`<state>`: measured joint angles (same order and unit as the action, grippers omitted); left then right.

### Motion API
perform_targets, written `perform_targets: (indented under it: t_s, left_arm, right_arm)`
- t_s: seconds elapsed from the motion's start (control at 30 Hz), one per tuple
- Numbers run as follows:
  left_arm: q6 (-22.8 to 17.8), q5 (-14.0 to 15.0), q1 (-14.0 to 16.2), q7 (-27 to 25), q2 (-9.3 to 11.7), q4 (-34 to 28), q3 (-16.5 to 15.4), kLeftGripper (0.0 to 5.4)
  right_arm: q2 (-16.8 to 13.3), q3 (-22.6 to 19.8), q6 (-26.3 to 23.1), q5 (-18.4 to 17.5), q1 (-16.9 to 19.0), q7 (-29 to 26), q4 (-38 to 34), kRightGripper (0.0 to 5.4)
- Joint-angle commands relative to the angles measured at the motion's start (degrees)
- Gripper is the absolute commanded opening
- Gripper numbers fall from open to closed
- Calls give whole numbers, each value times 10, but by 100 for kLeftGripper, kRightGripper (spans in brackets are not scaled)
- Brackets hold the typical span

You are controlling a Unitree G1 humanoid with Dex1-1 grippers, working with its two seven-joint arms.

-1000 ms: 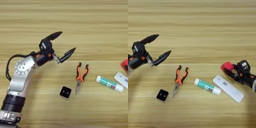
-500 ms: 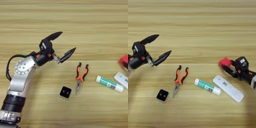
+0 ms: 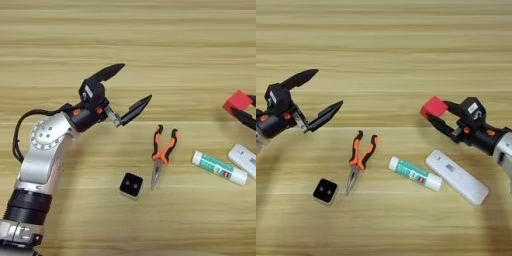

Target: Move the objects on the table

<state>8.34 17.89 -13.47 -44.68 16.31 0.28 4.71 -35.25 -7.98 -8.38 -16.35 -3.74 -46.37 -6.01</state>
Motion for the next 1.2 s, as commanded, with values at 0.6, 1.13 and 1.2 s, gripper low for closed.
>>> perform_targets:
  t_s: [0.6,1.13,1.2]
  left_arm:
    - [9,-101,-31,195,-48,63,-26,540]
    - [40,-143,-40,286,-67,110,-45,540]
    - [38,-143,-42,295,-68,114,-49,540]
  right_arm:
    - [-32,61,6,-26,62,-95,-121,231]
    - [-62,112,32,-25,80,-199,-105,231]
    - [-64,125,32,-18,75,-206,-102,231]
